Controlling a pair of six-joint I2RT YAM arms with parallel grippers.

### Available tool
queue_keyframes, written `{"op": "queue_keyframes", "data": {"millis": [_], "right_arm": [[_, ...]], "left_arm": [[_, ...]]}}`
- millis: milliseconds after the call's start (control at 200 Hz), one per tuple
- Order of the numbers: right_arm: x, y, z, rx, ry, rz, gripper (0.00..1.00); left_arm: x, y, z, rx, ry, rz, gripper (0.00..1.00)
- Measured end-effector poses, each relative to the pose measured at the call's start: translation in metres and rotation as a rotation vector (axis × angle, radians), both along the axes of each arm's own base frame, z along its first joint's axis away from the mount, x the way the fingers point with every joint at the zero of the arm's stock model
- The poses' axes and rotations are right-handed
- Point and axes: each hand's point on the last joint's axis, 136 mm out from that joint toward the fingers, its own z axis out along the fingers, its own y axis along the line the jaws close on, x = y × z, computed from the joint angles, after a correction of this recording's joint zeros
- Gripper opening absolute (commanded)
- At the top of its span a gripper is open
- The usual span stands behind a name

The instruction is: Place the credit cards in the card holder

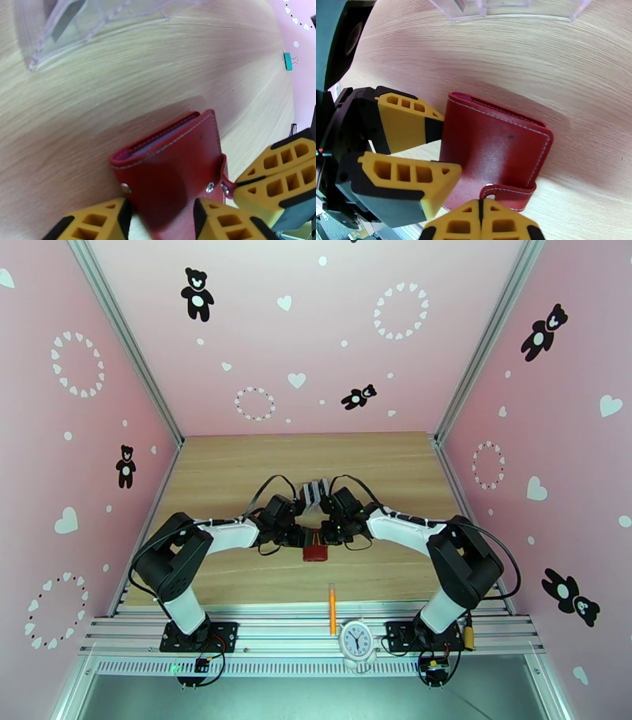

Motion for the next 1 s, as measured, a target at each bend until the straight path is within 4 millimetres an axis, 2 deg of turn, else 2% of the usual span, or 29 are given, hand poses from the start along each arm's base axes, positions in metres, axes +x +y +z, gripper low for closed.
{"op": "queue_keyframes", "data": {"millis": [1001], "right_arm": [[-0.001, 0.004, -0.016, -0.020, 0.039, 0.014, 0.00]], "left_arm": [[0.000, 0.000, 0.000, 0.000, 0.000, 0.000, 0.50]]}}
